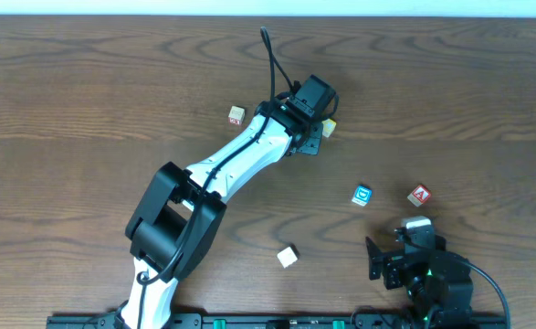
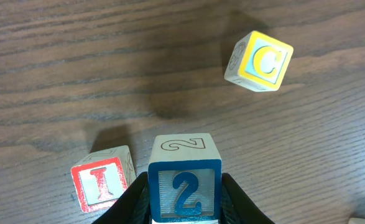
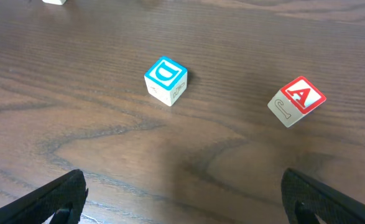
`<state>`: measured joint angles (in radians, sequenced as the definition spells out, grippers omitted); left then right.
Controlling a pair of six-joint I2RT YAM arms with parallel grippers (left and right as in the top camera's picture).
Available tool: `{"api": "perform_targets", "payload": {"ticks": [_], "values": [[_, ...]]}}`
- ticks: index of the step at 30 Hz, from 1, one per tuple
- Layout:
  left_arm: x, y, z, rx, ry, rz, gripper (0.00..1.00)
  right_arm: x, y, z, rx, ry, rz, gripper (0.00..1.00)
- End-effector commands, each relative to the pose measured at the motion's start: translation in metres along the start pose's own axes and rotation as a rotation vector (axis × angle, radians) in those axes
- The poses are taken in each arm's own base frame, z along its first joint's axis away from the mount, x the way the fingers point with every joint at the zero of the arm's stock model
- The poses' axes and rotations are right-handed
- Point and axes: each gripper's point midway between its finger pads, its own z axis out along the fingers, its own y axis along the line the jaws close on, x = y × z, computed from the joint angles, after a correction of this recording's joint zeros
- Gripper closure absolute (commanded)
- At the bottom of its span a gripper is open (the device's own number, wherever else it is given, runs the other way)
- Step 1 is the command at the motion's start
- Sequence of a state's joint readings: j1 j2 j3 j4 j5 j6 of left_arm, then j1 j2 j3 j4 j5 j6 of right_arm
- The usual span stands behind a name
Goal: Spell out Ai2
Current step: 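Place the blue '2' block right of the red 'I' block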
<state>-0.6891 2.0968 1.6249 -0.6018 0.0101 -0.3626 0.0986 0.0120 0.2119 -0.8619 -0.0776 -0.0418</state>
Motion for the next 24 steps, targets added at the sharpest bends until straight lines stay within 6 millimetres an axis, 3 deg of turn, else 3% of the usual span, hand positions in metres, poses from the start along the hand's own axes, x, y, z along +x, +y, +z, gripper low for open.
{"api": "perform_targets", "payload": {"ticks": [1,11,17,24], "values": [[-0.004,0.004,0.010,-0.025,0.002,-0.015,0.94,0.005,-0.002,0.002,0.007,0.011,-0.006,0.01],[-0.002,0.007,0.019,-0.033,0.008,-0.095,0.94,0.005,-0.002,0.002,0.007,0.011,-0.006,0.01],[0.010,0.012,0.030,-0.055,0.050,-0.121,0.94,0.005,-0.002,0.002,0.007,0.011,-0.006,0.01],[0.009,0.018,0.030,-0.088,0.040,-0.143,0.95,0.005,-0.002,0.002,0.006,0.011,-0.006,0.01]]}}
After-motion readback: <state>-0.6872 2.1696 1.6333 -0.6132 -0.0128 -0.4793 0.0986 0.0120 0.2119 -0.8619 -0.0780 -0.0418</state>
